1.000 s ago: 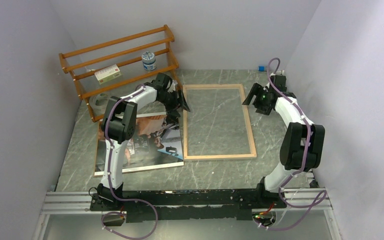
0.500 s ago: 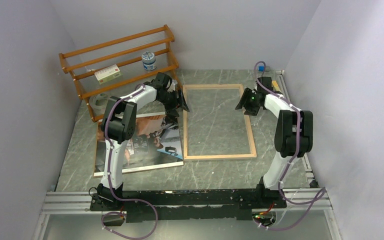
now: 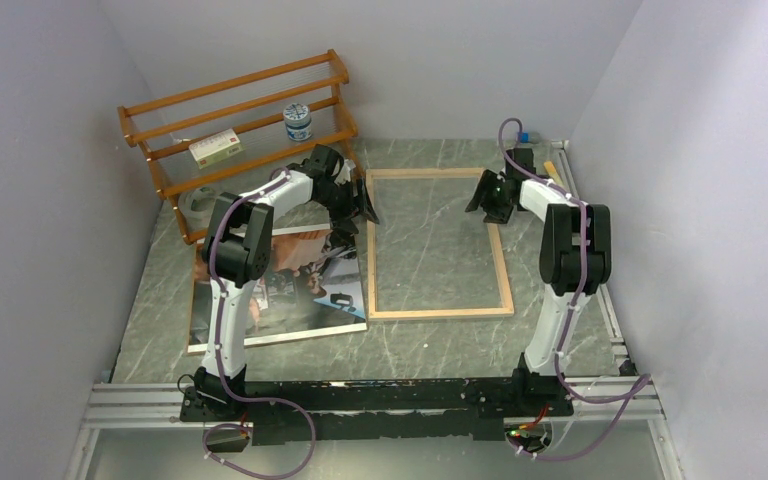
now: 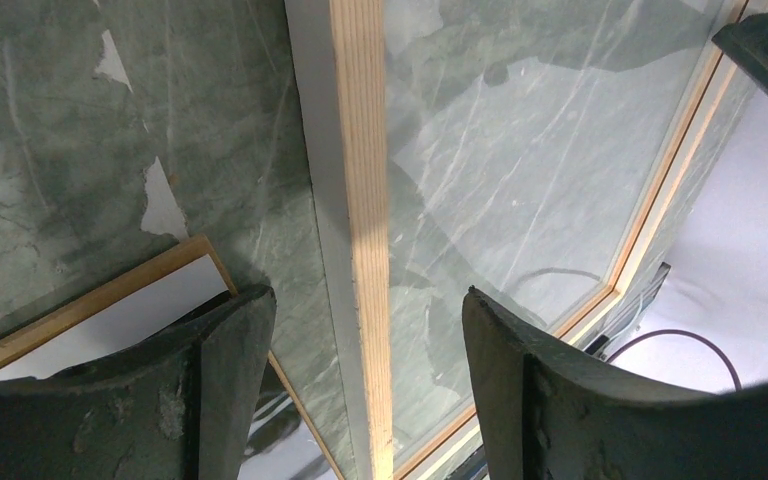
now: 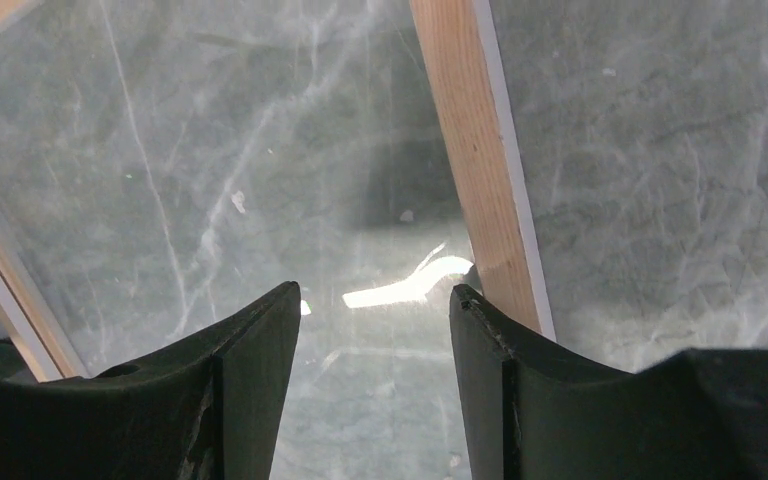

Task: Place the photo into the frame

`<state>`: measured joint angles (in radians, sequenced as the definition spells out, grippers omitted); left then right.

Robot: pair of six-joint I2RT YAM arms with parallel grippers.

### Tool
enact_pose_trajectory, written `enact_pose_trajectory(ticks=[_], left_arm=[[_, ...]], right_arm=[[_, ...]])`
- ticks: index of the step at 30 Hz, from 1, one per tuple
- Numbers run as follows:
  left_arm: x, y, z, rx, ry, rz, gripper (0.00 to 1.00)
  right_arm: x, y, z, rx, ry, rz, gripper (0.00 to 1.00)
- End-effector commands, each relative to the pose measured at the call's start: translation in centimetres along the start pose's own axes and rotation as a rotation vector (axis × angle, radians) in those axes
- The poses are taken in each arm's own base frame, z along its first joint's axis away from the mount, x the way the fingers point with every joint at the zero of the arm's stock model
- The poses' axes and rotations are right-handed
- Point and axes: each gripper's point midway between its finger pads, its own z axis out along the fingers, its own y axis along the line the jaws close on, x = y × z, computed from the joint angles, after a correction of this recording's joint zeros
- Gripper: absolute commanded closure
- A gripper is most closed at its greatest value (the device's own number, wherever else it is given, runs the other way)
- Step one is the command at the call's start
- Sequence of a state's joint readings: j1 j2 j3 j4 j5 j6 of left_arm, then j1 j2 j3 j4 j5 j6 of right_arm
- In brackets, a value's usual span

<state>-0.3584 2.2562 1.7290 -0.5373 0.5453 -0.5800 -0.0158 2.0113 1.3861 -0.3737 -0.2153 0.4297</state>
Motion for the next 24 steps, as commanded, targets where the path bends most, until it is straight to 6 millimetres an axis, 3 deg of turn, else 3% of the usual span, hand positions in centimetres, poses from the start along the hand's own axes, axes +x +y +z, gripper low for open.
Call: enact_pose_trajectory(ticks=[1, 4, 10, 24], left_arm=[[0.6, 1.0, 0.3, -0.014, 0.034, 0.004, 0.25], [0.6, 1.0, 0.4, -0.013, 0.037, 0.005, 0.25], [0.2, 0.6, -0.1, -0.016, 0.023, 0.018, 0.24], [0.6, 1.0, 0.0, -0.023, 0.039, 0.027, 0.23]], right_arm=[[-2.8, 1.5, 0.2, -0.052, -0.056, -0.026, 0.4], [-3.6, 1.9, 0.4, -0.062, -0.068, -0.039, 0.4], [-7.2, 3.6, -0.5, -0.097, -0.167, -0.064, 0.4], [-10.6, 4.0, 4.6, -0.103, -0.236, -0.006, 0.42]])
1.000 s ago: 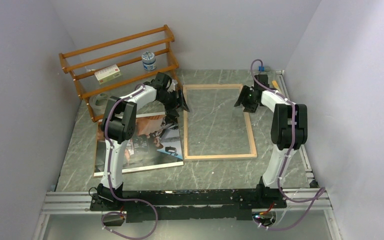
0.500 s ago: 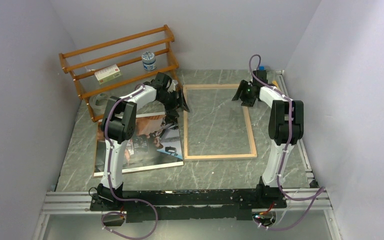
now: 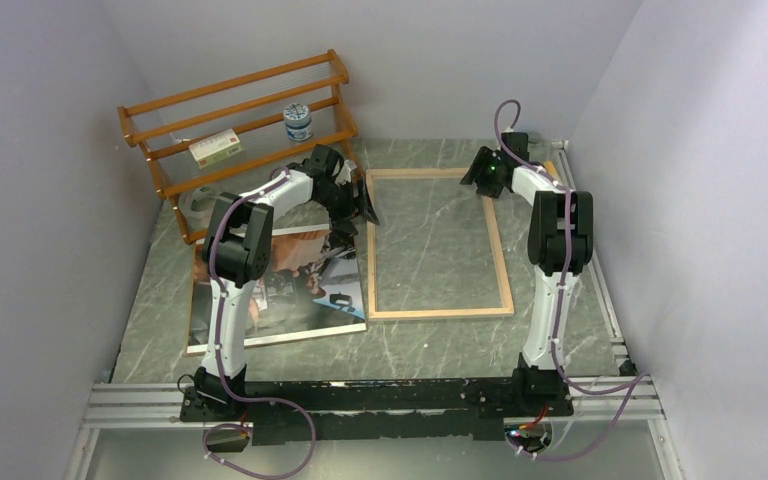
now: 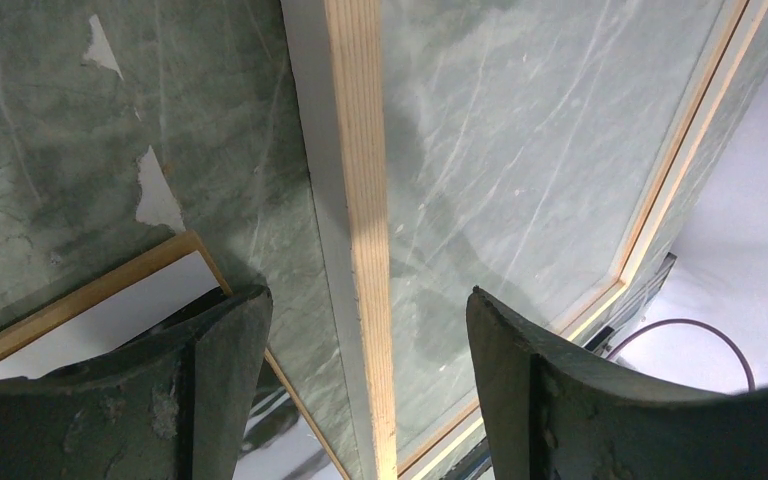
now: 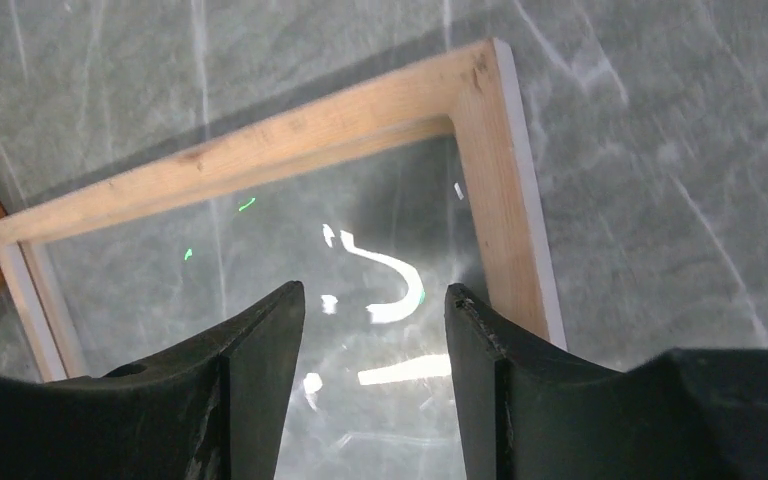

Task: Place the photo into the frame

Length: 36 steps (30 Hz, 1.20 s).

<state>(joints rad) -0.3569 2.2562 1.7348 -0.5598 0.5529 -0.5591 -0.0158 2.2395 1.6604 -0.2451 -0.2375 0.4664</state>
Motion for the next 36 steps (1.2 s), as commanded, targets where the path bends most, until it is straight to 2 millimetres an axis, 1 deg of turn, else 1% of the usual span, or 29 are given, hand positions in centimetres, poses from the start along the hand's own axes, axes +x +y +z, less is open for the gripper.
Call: enact_pose_trajectory(ticks=[1, 4, 6, 7, 8, 10, 12, 15, 16, 19, 21, 22, 26, 29, 32, 33, 36], left_arm=[[0.3, 0.9, 0.2, -0.022, 0.024, 0.019, 0.23], [0.1, 0.6, -0.1, -0.021, 0.018, 0.027, 0.23], [-0.2, 0.2, -0.9, -0.028, 0.028, 0.025, 0.23], [-1.0, -0.5, -1.8, -0.034, 0.016, 0.041, 0.23], [-1.3, -0.7, -2.5, -0.05, 0.012, 0.051, 0.22], [-2.0, -1.4, -4.0, -0.068, -0.007, 0.077, 0.22], [-2.3, -1.9, -5.0, -0.074, -0.03, 0.095, 0.21], [-2.3, -2.6, -6.2, -0.066, -0.047, 0.11, 0.21], [-2.2, -2.7, -6.6, -0.069, -0.051, 0.113, 0.21], [-2.0, -2.8, -8.0, -0.097, -0.075, 0.125, 0.21], [-1.8, -2.8, -9.5, -0.123, -0.101, 0.133, 0.21], [-1.3, -2.4, -10.0, -0.143, -0.108, 0.129, 0.21], [0.1, -0.9, -12.7, -0.223, -0.171, 0.126, 0.21], [1.2, 0.7, -14.5, -0.293, -0.234, 0.091, 0.23], [2.7, 3.3, -16.0, -0.377, -0.272, 0.015, 0.31], [3.3, 4.4, -16.4, -0.413, -0.281, -0.018, 0.34], [5.6, 7.5, -17.4, -0.486, -0.282, -0.105, 0.42]], right_arm=[[-3.2, 1.1, 0.5, -0.002, -0.088, -0.01, 0.43], [-3.0, 1.2, 0.1, 0.0, -0.083, -0.01, 0.43], [-3.6, 1.8, -1.2, 0.0, -0.095, -0.01, 0.44], [-4.0, 2.2, -2.1, -0.004, -0.105, -0.016, 0.43], [-5.1, 3.2, -3.8, -0.018, -0.133, -0.026, 0.43], [-6.4, 4.5, -6.1, -0.04, -0.171, -0.038, 0.43], [-7.1, 5.6, -8.2, -0.056, -0.189, -0.042, 0.42], [-7.5, 6.6, -10.8, -0.067, -0.208, -0.038, 0.42], [-6.5, 8.2, -11.2, -0.085, -0.192, -0.062, 0.41], [-4.8, 9.9, -12.9, -0.091, -0.176, -0.105, 0.4], [-3.2, 11.0, -14.1, -0.094, -0.171, -0.135, 0.39], [-2.6, 11.7, -15.1, -0.107, -0.18, -0.144, 0.39], [1.9, 14.1, -16.9, -0.186, -0.131, -0.132, 0.37], [5.9, 15.3, -17.0, -0.241, -0.036, -0.105, 0.37], [9.8, 17.0, -16.6, -0.289, 0.038, -0.076, 0.38], [11.7, 18.2, -16.6, -0.311, 0.073, -0.087, 0.39], [16.1, 21.4, -16.4, -0.353, 0.148, -0.124, 0.41]])
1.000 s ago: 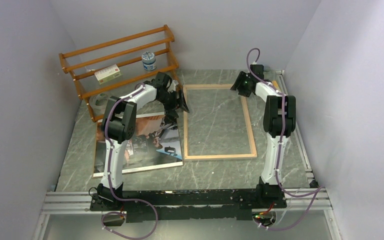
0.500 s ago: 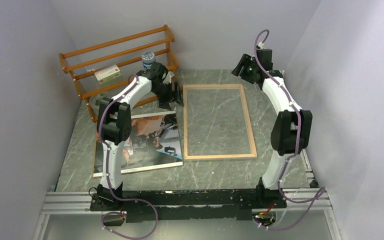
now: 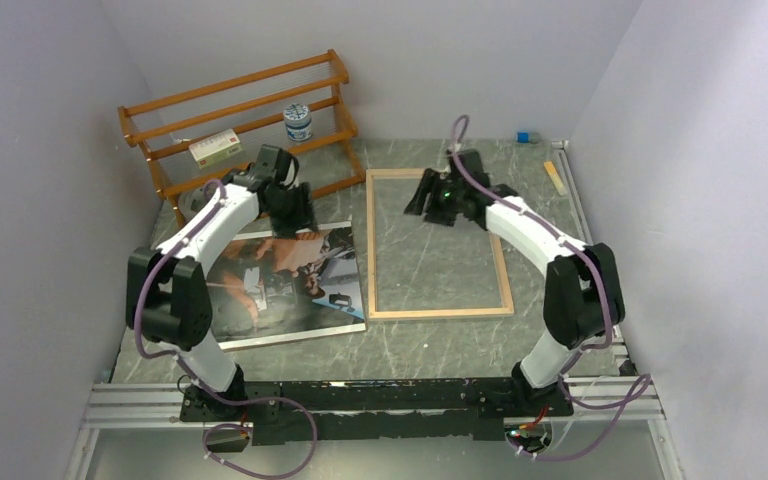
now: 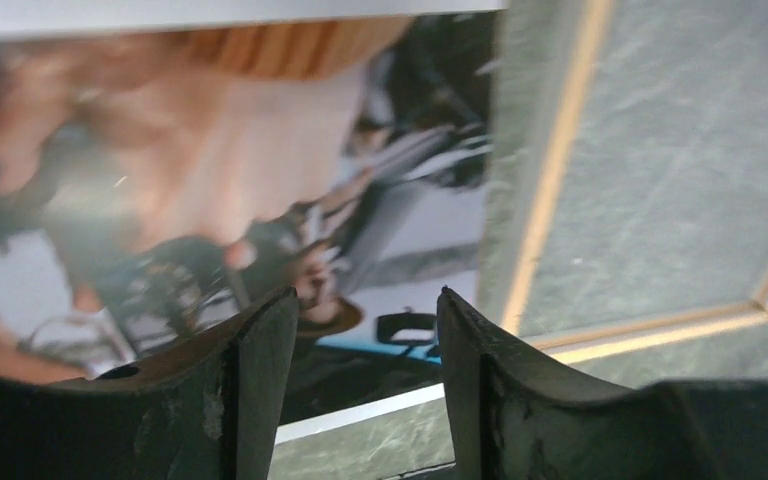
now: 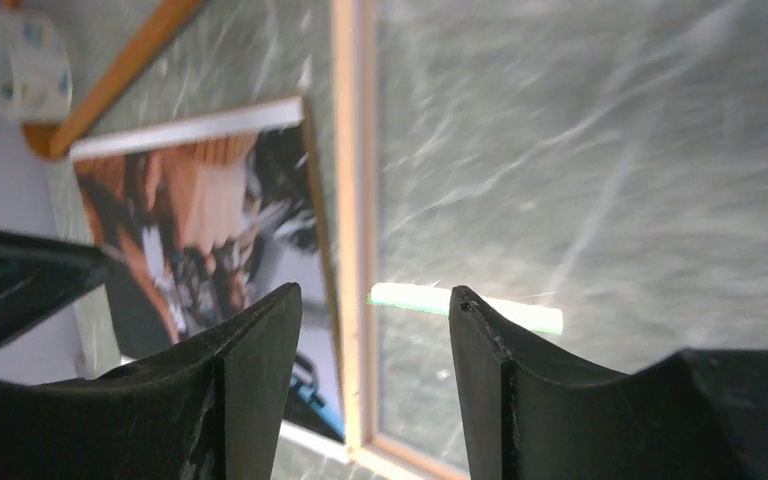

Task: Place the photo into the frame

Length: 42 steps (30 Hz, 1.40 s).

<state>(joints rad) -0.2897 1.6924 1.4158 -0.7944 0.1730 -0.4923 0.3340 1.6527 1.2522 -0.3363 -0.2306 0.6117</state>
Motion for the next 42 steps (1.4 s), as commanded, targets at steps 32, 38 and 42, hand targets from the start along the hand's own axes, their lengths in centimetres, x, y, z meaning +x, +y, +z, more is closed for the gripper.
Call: enact_pose_trajectory(ticks=[32, 38, 42], left_arm=[[9.8, 12.5, 2.9, -0.268, 0.142, -0.412, 0.42], [10.9, 13.2, 3.8, -0.3, 0.194, -0.423, 0.43], [11.7, 13.3, 4.5, -0.302, 0.24, -0.423, 0.46]], right_arm=[[14.1, 8.8, 15.4, 0.141, 0.283, -0.332, 0.36], [14.5, 11.5, 13.8, -0.005, 0.295, -0.306, 0.44], [13.7, 13.3, 12.5, -0.087, 0.278, -0.293, 0.56]])
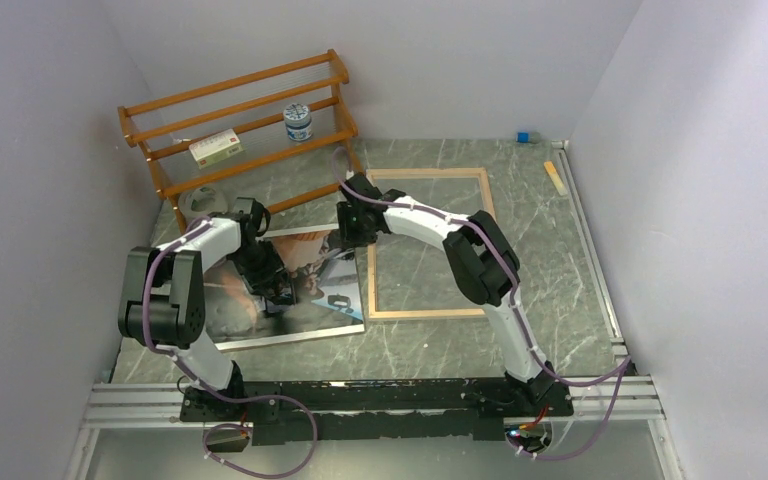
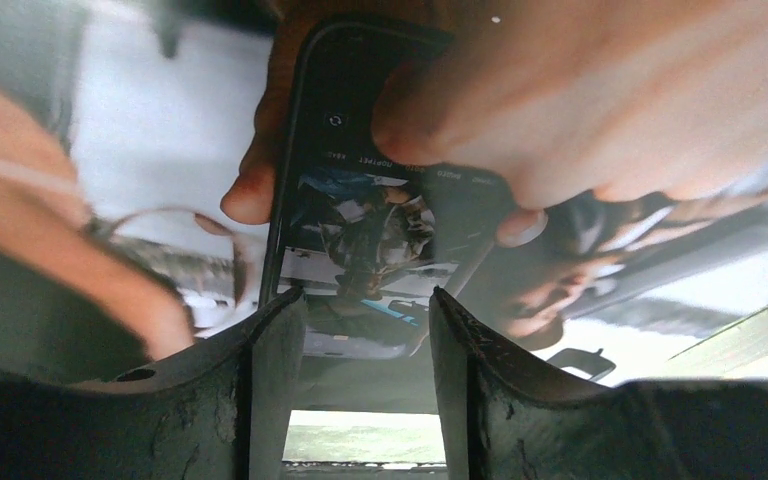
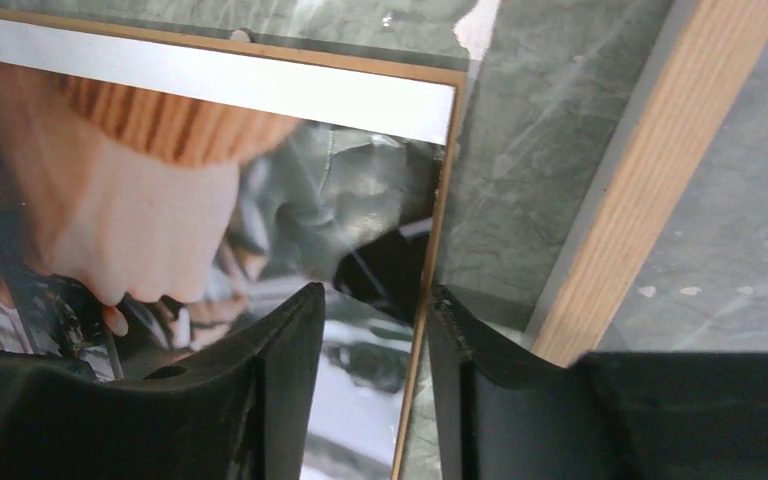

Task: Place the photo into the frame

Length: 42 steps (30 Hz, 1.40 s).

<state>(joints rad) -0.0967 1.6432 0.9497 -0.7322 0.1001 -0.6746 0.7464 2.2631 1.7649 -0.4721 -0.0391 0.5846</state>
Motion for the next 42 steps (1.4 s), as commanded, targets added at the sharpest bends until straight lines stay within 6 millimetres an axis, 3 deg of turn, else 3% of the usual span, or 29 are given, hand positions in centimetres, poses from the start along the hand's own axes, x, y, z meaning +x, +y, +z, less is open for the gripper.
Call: enact_pose_trajectory(ticks=[1, 6, 11, 15, 18, 22, 27, 37, 42], left_arm=[[0.3, 0.1, 1.2, -0.014, 0.039, -0.009, 0.47], [0.4, -0.5, 0.7, 0.028, 0.032, -0.003, 0.47], [0.2, -0.6, 0.2, 0.036, 0.011, 0.002, 0.46], [0.0, -0.9, -0.2, 0.055, -0.006, 0.004, 0.46], [-0.2, -1.2, -0.5, 0.072, -0.019, 0.007, 0.45], [-0.3, -1.2, -0.6, 0.072, -0.025, 0.006, 0.45], [-0.3, -1.3, -0.5, 0.071, -0.015, 0.006, 0.45], [-0.3, -1.3, -0.3, 0.067, -0.009, 0.005, 0.45], [-0.4, -1.4, -0.3, 0.069, -0.009, 0.004, 0.45]], right_arm=[[-0.8, 4.5, -3.6, -0.2, -0.02, -0.01, 0.59], [-1.2, 5.8, -5.3, -0.341, -0.023, 0.009, 0.75], [-0.8, 5.5, -5.9, -0.364, -0.02, 0.032, 0.95], [-0.5, 5.0, -6.1, -0.382, -0.024, 0.038, 0.99], [-0.4, 4.9, -5.9, -0.39, -0.024, 0.023, 0.93], [-0.6, 4.3, -4.7, -0.375, -0.034, 0.001, 0.75], [-1.3, 3.0, -3.0, -0.365, -0.046, 0.001, 0.64], [-1.4, 1.7, -1.3, -0.392, -0.063, -0.037, 0.55], [-1.4, 3.1, -1.7, -0.507, -0.057, -0.034, 0.59]])
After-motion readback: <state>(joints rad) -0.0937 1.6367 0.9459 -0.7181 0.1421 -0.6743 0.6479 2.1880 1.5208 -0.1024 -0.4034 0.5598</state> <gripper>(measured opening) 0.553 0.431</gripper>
